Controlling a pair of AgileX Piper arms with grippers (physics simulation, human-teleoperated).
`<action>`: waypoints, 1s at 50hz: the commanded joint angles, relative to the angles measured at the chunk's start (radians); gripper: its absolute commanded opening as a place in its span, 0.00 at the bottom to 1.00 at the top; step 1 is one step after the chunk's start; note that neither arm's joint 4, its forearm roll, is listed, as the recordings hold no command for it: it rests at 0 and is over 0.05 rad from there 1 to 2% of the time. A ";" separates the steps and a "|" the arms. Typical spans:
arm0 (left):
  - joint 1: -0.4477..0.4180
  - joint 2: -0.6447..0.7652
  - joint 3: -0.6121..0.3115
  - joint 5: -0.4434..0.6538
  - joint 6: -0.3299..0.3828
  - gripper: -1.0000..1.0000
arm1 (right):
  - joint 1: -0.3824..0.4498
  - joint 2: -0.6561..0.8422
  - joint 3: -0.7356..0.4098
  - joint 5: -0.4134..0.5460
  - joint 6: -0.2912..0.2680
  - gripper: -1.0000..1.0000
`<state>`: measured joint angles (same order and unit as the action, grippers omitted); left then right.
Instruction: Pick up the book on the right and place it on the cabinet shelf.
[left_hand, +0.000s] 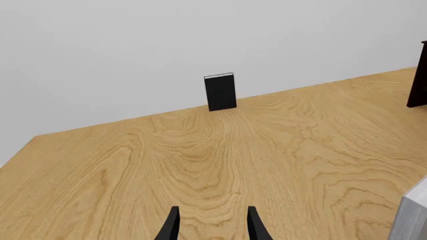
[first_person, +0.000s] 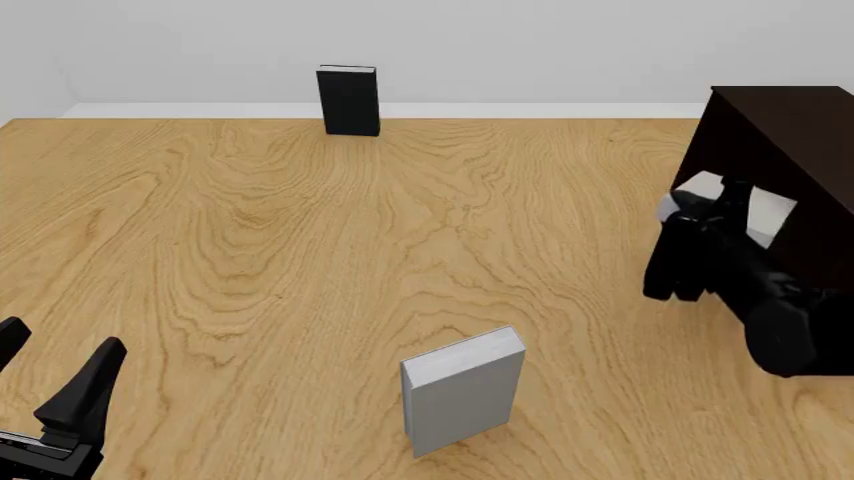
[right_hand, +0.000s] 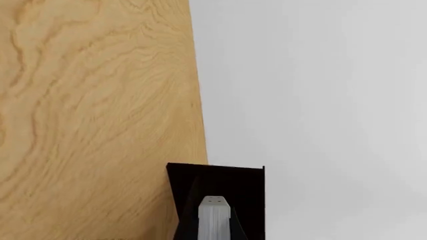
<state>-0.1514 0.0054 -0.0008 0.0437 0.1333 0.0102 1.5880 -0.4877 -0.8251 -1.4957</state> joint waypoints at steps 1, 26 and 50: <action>0.003 0.000 0.000 0.000 0.001 1.00 | -0.030 0.043 -0.054 -0.005 0.007 0.00; 0.011 0.000 0.000 0.006 0.004 1.00 | -0.066 0.134 -0.165 0.027 0.007 0.00; 0.013 -0.001 0.000 0.010 0.011 1.00 | -0.143 0.206 -0.238 0.025 0.017 0.00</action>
<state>-0.1399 0.0044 -0.0004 0.0519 0.1416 -0.1044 1.7723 -0.6873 -0.7831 -1.4988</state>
